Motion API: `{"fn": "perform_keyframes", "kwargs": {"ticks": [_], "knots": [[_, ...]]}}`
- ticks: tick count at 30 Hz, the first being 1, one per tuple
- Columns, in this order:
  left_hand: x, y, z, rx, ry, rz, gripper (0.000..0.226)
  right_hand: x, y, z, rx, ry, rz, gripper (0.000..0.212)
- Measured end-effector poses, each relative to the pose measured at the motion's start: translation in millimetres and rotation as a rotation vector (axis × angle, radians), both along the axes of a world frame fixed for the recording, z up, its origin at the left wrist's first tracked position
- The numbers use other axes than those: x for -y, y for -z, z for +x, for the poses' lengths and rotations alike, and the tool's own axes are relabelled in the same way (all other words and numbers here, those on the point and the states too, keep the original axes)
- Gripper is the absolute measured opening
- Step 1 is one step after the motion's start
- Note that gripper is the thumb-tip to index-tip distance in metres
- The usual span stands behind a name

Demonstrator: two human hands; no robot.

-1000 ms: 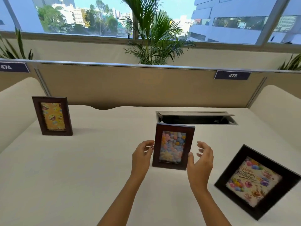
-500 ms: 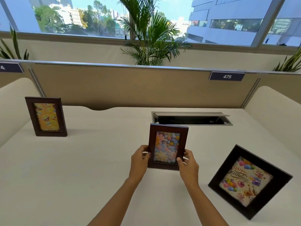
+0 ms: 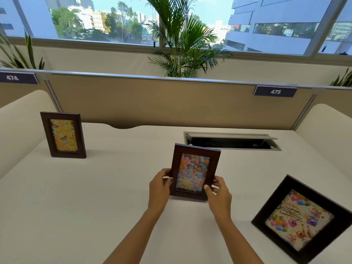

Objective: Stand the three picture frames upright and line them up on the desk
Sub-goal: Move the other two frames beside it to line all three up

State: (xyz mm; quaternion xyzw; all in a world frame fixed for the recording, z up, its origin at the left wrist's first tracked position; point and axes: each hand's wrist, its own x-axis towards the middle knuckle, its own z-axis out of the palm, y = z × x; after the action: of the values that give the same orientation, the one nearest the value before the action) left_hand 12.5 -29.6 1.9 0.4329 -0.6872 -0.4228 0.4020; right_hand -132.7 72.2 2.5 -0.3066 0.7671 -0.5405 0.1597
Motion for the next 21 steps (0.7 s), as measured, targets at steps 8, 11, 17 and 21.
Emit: {"fn": "perform_keyframes", "kwargs": {"ticks": [8, 11, 17, 21], "knots": [[43, -24, 56, -0.007, -0.209, -0.040, 0.025, 62, -15, 48, -0.011, -0.151, -0.046, 0.033], [69, -34, 83, 0.000, -0.298, -0.039, 0.026, 95, -21, 72, -0.024, -0.225, -0.049, 0.034], [118, -50, 130, -0.012, -0.412, -0.074, 0.026, 159, -34, 115, -0.039, -0.343, -0.081, 0.031], [153, -51, 152, 0.011, -0.494, -0.078, 0.028, 203, -37, 138, -0.072, -0.404, -0.093, 0.028]]}}
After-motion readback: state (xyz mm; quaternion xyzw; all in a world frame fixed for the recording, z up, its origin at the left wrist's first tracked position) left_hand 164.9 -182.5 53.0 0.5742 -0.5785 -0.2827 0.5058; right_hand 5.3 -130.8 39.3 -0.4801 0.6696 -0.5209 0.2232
